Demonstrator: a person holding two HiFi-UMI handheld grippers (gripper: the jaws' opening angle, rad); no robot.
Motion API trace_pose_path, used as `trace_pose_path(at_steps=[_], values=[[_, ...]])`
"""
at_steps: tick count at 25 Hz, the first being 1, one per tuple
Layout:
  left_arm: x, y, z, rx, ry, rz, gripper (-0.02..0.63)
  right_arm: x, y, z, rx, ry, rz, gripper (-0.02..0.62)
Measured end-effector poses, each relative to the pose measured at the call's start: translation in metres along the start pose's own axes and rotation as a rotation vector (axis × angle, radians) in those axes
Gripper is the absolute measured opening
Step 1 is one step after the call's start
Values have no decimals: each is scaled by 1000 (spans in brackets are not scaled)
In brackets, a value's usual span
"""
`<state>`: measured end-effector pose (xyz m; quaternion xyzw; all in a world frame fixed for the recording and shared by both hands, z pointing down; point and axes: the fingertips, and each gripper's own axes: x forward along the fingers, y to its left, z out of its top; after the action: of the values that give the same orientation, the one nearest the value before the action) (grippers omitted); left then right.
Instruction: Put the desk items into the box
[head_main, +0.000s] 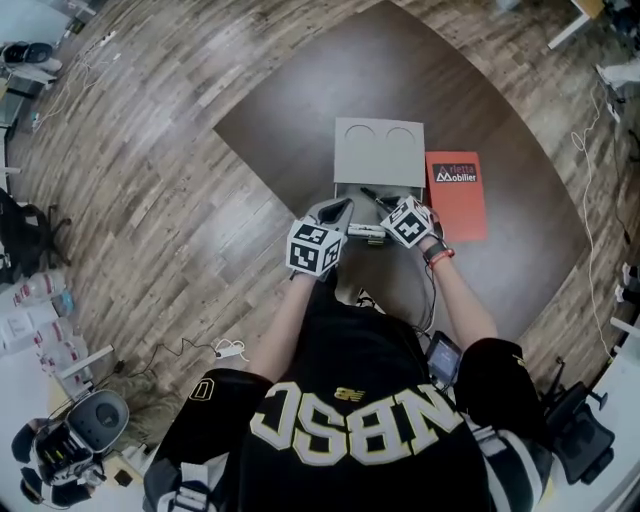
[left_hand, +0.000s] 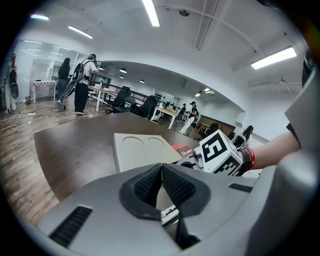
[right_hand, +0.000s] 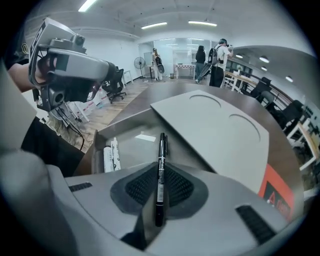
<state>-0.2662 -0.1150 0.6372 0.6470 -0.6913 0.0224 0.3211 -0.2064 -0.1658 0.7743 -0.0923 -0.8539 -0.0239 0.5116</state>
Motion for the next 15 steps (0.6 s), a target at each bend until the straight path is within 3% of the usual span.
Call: trace_pose_path(at_steps=[8, 11, 15], values=[[-3, 8, 2, -11, -15, 18, 17, 9, 4, 0, -10, 49, -1, 54], [-3, 8, 2, -10, -19, 21, 17, 9, 4, 2, 21, 31, 7, 92], [-7, 3, 6, 3, -31, 25, 17, -8, -1, 7, 79, -27, -25, 87]])
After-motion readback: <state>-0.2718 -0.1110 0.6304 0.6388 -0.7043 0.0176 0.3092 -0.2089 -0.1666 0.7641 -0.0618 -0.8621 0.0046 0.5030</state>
